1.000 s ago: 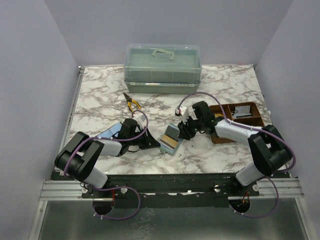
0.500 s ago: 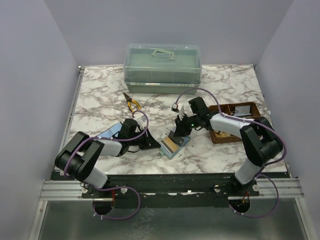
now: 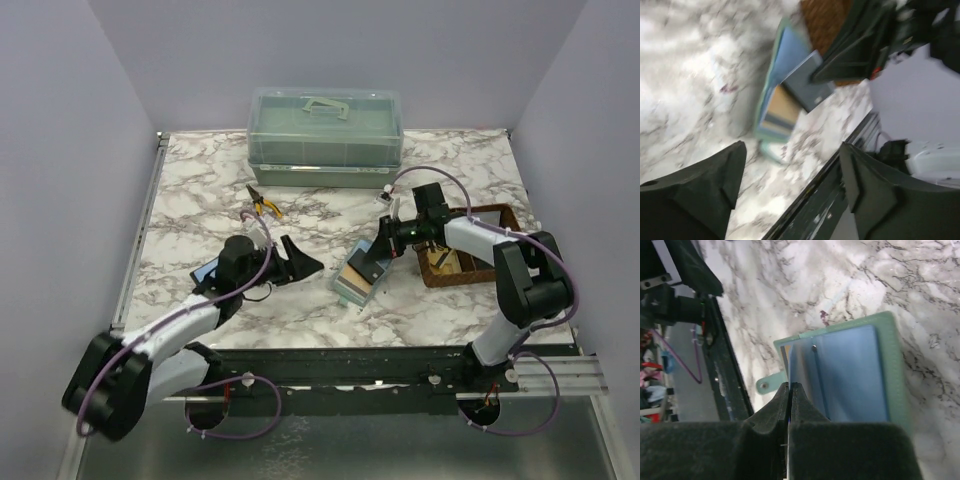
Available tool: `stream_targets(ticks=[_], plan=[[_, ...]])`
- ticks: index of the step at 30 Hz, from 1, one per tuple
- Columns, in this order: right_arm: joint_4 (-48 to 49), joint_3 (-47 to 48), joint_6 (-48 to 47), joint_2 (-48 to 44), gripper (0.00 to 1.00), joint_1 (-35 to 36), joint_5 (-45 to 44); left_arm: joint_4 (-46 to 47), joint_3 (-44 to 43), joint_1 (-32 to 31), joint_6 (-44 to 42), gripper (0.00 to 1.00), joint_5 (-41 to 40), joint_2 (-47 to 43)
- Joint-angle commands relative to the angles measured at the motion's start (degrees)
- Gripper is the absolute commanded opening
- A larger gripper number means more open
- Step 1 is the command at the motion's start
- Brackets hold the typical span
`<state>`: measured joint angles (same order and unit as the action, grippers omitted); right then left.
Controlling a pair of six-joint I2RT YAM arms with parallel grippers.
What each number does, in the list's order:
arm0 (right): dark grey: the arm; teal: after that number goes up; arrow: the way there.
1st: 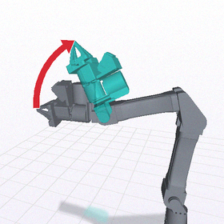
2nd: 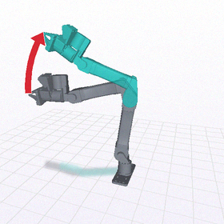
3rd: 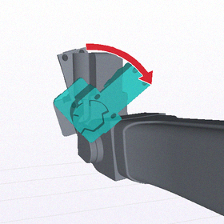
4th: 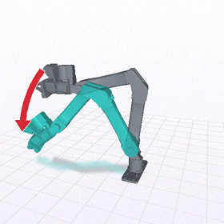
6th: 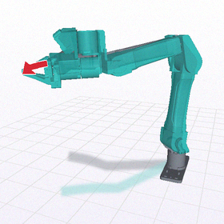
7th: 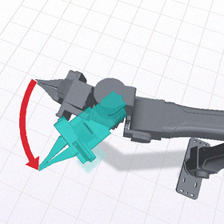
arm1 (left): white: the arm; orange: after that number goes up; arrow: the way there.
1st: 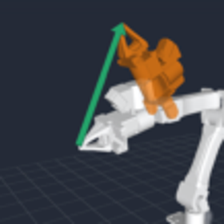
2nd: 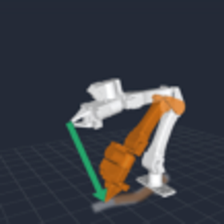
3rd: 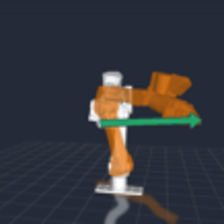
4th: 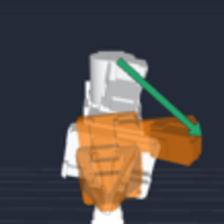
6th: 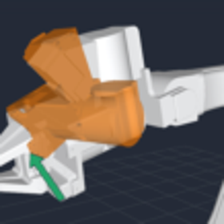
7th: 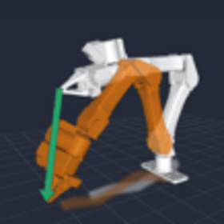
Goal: Take the credit cards out of the card holder
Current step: Remove the credit card from the card holder.
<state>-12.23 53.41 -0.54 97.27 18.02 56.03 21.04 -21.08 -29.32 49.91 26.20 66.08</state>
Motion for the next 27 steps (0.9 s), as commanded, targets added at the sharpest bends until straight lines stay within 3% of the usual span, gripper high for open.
stream_targets(ticks=[1, 4, 8, 16, 21, 27], plan=[[6.1, -2.0, 9.8, -5.4, 0.0, -0.9, 7.4, -4.0, 0.4, 0.2, 4.4, 0.89, -8.3, -15.6], [10.3, -3.9, 14.4, -7.2, 0.0, -1.4, 8.0, -1.1, -0.8, 0.1, 9.7, 0.9, -6.1, -17.6], [18.0, -6.4, 21.9, -7.2, 0.0, -2.7, 13.6, 10.3, -0.8, -2.3, 18.1, 0.85, -4.1, -10.5], [31.4, -11.1, 35.2, -8.1, 0.0, -5.9, 19.5, 18.4, -4.9, -12.9, 15.9, 0.81, -11.7, 1.6], [34.2, -11.8, 37.8, -7.5, 0.0, -6.5, 21.1, 25.1, -5.3, -14.4, 17.4, 0.71, -12.5, 7.8], [37.1, -12.5, 40.4, -7.1, 0.0, -6.6, 22.4, 32.9, -6.0, -15.2, 19.8, 0.68, -11.5, 15.7]])
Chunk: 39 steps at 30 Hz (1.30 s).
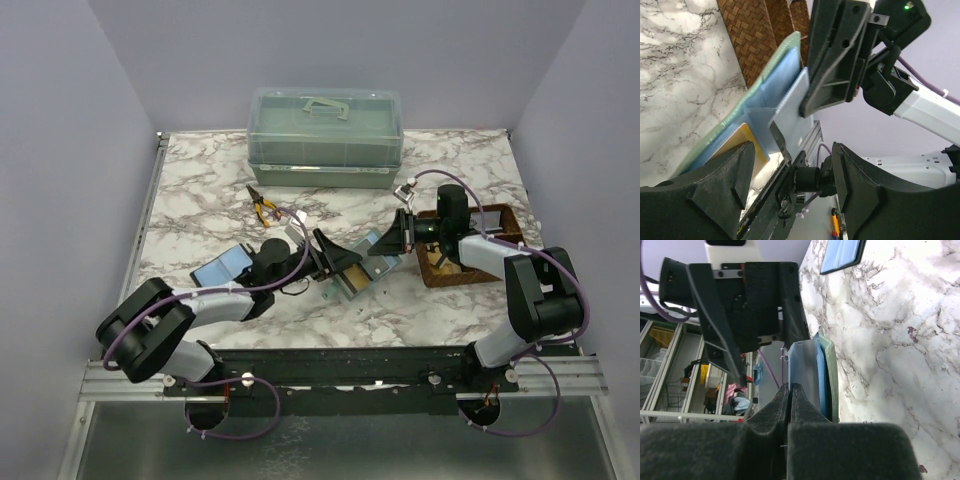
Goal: Take the credit cards out of the card holder
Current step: Remove the credit card from the card holder.
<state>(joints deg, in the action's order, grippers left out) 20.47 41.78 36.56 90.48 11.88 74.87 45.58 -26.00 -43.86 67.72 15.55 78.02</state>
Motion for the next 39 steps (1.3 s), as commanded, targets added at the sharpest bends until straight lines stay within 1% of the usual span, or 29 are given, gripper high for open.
stream_targets(ticks=[1, 4, 7, 10, 16, 17, 19, 20, 21, 23, 25, 28, 30, 32, 36, 39], plan=[[4.7, -0.9, 3.7, -0.3, 0.0, -0.5, 3.7, 9.4, -1.0, -0.7, 2.3, 0.67, -1.0, 4.6], [5.8, -1.2, 4.8, 0.0, 0.0, -0.6, 4.2, 10.9, -1.2, -0.9, 2.3, 0.6, -1.3, 5.9], [7.4, -1.5, 6.3, 0.7, 0.0, -0.6, 4.8, 11.9, -1.9, -1.1, 2.3, 0.49, -1.0, 6.8], [9.0, -1.8, 7.6, 1.0, 0.0, -0.6, 5.2, 12.7, -2.3, -1.2, 2.7, 0.41, -0.7, 7.7], [10.1, -2.1, 8.8, 1.5, 0.0, -0.7, 5.5, 15.4, -2.6, -1.5, 3.8, 0.33, -0.2, 9.9], [10.2, -2.1, 8.9, 1.6, 0.0, -0.7, 5.5, 15.9, -2.6, -1.6, 3.8, 0.3, -0.1, 10.1], [10.4, -2.2, 9.1, 1.8, 0.0, -0.7, 5.7, 16.7, -2.9, -1.6, 3.9, 0.19, 0.4, 10.8], [10.4, -2.2, 9.1, 1.8, 0.0, -0.7, 5.8, 17.0, -3.0, -1.6, 3.9, 0.12, 0.7, 11.0], [10.5, -2.1, 8.7, 1.9, 0.0, -0.7, 6.1, 17.3, -2.9, -1.6, 3.7, 0.02, 1.0, 11.2], [10.4, -1.7, 7.8, 1.7, 0.01, -0.8, 6.5, 17.4, -2.4, -1.5, 2.9, 0.0, 1.4, 10.8], [8.4, -0.9, 5.3, 1.4, 0.11, -1.1, 6.9, 17.3, -1.2, -1.0, 1.3, 0.0, 2.1, 9.8], [-1.4, 2.0, -3.8, 0.2, 0.28, -1.4, 7.5, 16.7, 0.9, 0.7, -0.4, 0.0, 6.6, 8.6], [-6.0, 3.1, -8.9, -0.7, 0.36, -1.3, 7.2, 16.7, 2.1, 1.9, -1.5, 0.0, 9.5, 7.9], [-6.4, 3.1, -10.3, -1.0, 0.42, -1.3, 8.0, 16.0, 3.1, 2.5, -3.4, 0.0, 11.6, 7.0], [-7.1, 2.6, -11.4, -0.4, 0.51, -0.9, 8.7, 15.3, 4.0, 3.1, -5.9, 0.0, 13.6, 5.0], [-10.2, 3.4, -14.3, 0.5, 0.58, 0.1, 7.9, 15.2, 3.5, 3.3, -7.5, 0.0, 15.0, 4.1]])
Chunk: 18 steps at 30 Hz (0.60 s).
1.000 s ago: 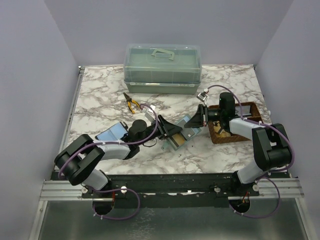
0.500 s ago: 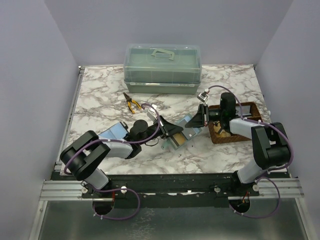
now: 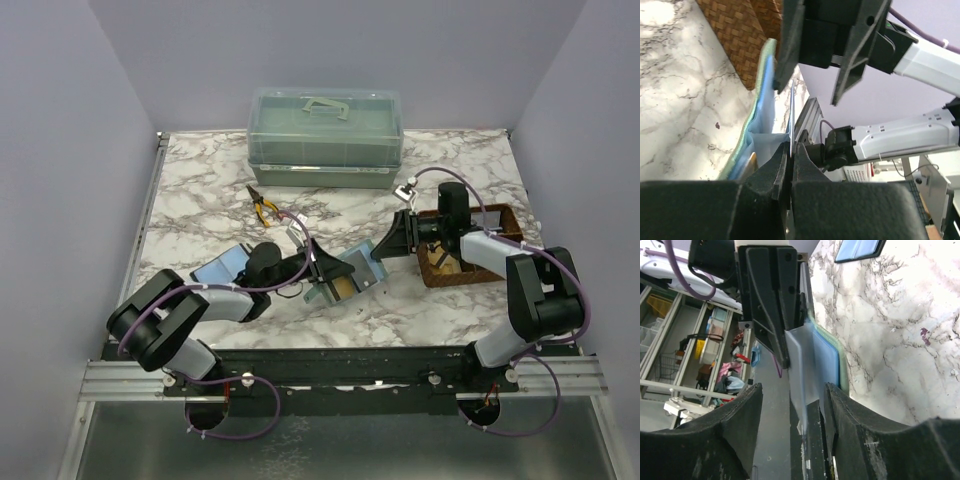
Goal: Take the credit cards out of the card holder
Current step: Remove the credit card from the card holder.
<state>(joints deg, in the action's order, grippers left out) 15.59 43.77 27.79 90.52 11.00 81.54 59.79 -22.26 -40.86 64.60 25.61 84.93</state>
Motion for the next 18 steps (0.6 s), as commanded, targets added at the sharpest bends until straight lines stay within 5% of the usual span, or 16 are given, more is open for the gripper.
stream_targets(ticks=[1, 11, 14, 18], plan=[[-6.6, 2.0, -6.6, 0.8, 0.59, 1.4, 1.1, 1.0, -0.6, 0.3, -4.7, 0.0, 5.6, -2.8], [-6.3, 2.7, -6.3, 1.8, 0.51, 4.5, 4.0, 1.0, -3.1, 0.2, -6.2, 0.0, 8.2, -0.5], [-6.5, 3.1, -6.5, 2.4, 0.39, 5.2, 4.6, 0.9, -4.1, 0.3, -6.3, 0.0, 8.5, 0.4], [-8.9, 4.5, -8.0, 3.5, 0.11, 5.3, 6.4, 0.9, -3.4, 0.8, -6.5, 0.0, 8.9, 0.1]])
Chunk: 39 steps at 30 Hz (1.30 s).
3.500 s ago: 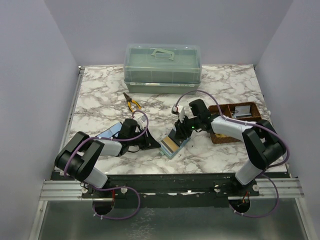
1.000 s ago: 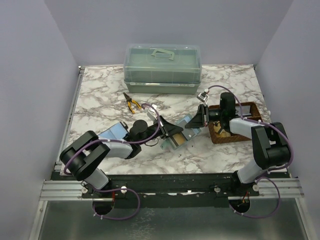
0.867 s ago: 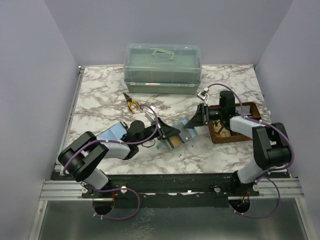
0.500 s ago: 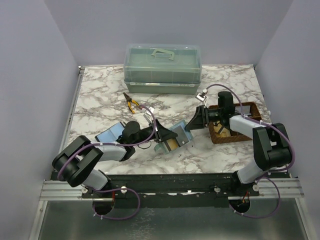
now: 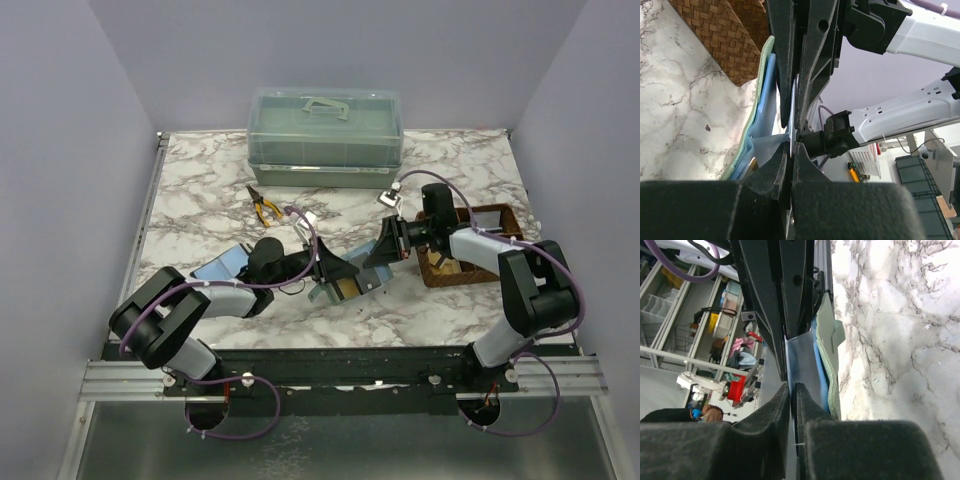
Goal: Take the credit cards out of the card holder
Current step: Remove the credit card from the card holder, then place the card holder at the center of the board.
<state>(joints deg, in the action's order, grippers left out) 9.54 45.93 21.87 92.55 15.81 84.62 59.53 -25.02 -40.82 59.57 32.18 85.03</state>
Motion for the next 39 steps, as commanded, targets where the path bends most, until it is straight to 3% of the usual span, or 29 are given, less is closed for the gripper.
stream_targets(ticks=[1, 7, 16, 29, 39], plan=[[-3.0, 2.4, -2.3, 1.3, 0.08, 0.4, 3.4, 1.2, -0.1, 1.2, -1.4, 0.0, 2.8, -0.3], [-2.9, 2.2, -2.3, 1.0, 0.01, -0.1, 2.9, 0.6, 4.6, 5.3, -1.2, 0.0, 5.4, -4.6], [-1.8, 1.8, -2.1, 1.8, 0.0, -0.2, 1.2, -1.3, 7.8, 7.5, -1.3, 0.0, 6.6, -8.7], [-19.6, 6.5, -15.4, 9.8, 0.01, -0.2, -19.5, -8.2, 10.5, 11.4, -1.4, 0.0, 4.9, -15.9], [-24.4, 9.5, -21.3, 11.1, 0.09, -0.2, -38.7, -9.9, 11.1, 12.0, -1.6, 0.0, 5.2, -17.1]])
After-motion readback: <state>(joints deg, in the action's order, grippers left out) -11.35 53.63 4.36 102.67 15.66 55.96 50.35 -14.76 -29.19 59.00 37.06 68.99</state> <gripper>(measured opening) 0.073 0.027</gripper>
